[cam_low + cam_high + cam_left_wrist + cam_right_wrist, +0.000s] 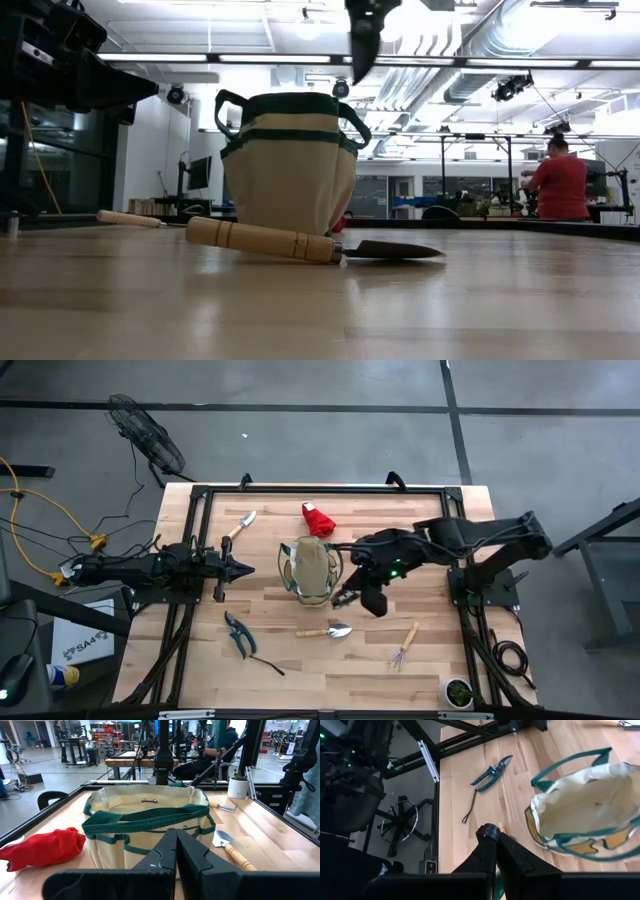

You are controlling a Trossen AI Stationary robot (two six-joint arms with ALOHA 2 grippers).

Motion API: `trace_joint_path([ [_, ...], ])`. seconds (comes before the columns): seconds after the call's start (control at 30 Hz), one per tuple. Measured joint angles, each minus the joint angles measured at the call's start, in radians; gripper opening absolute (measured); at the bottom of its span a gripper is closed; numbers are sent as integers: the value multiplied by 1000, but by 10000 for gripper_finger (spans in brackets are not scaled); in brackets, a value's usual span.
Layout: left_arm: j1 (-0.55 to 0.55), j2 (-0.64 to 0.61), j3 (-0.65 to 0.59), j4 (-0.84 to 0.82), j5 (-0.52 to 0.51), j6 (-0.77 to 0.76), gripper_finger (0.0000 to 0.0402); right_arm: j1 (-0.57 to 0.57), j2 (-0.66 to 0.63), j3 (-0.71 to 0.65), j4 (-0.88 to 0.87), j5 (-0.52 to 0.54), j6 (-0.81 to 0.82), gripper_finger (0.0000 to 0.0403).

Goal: Pick & Place Garden tools in Gardening bag
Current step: Put the green shears into the brown gardening bag

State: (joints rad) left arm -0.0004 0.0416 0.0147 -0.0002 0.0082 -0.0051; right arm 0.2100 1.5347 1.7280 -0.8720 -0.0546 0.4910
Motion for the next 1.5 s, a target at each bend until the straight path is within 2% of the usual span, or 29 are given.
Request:
trace_joint_path([
  [0.43, 0, 0, 0, 0, 0, 0, 1, 0, 137, 99, 39, 9, -56, 4],
  [0.97, 0, 0, 0, 0, 0, 0, 1, 6, 174, 101, 69, 184, -229, 4],
  [1.5, 0, 0, 0, 0, 0, 0, 1, -1, 188, 101, 63, 295, -283, 4],
])
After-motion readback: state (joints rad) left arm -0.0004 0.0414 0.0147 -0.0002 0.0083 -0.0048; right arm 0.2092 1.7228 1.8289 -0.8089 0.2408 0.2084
